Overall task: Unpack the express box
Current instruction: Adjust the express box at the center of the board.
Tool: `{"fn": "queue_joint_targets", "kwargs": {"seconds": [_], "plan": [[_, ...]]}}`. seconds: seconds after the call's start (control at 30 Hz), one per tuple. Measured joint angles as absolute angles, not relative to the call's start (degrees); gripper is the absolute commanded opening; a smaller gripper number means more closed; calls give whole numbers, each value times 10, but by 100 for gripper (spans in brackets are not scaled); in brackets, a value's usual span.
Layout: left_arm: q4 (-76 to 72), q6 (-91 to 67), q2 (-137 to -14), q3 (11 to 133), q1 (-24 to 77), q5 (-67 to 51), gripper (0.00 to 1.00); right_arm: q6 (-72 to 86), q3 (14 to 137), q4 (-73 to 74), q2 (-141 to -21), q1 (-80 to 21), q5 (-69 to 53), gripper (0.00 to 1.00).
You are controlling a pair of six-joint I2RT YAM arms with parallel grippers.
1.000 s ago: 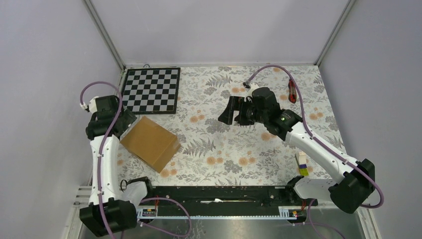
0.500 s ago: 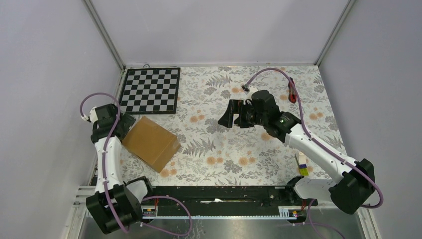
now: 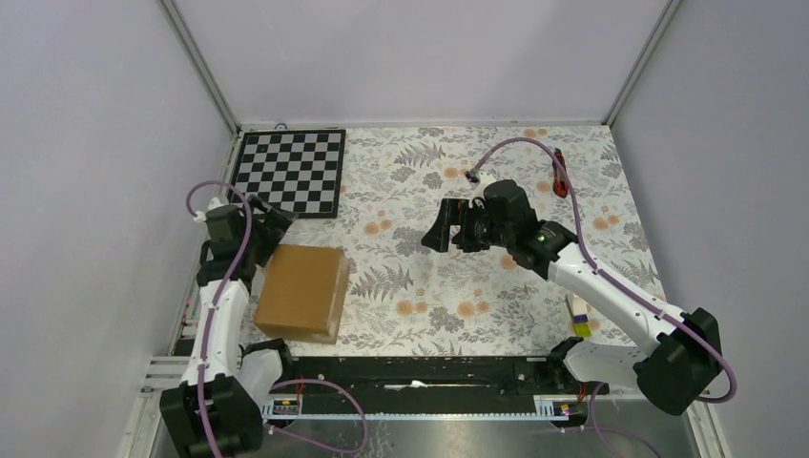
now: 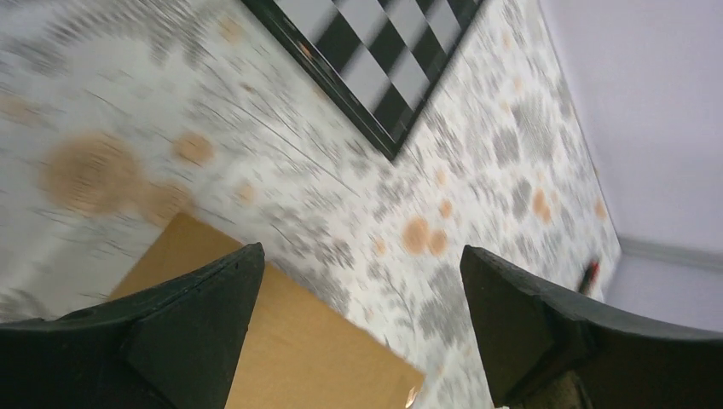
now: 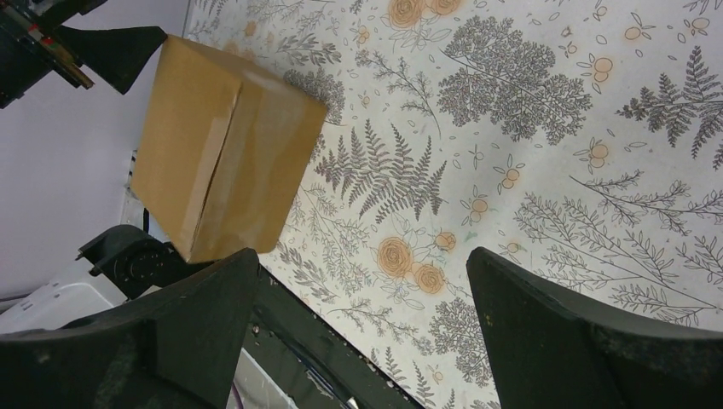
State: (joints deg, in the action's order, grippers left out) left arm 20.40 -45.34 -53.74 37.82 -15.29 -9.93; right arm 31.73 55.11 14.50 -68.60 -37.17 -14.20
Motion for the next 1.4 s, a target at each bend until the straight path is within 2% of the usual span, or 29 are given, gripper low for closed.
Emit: {"fn": "queue_joint_targets", "kwargs": {"seconds": [0.23,0.37,0.57,0.77,1.07,1.4], "plan": [[186,-548,-530,364,24,-95,99,321,534,136,-686,-372,-142,99],[225,-561,-564,407,97,-56,99,333,519,122,-689,-376,-142,99],[392,-526,-573,501,89,93,99,350,510,97,-714,-439,-131,99],[482,-488,-561,501,-7,164,99,389,477,41,-722,-492,-130,99],[523,-513,-578,469,-5,124,99,456,444,-102,-809,-587,-132,99],[497,-625,-584,453,140,67,99,491,439,-164,-875,-592,-136,99]]}}
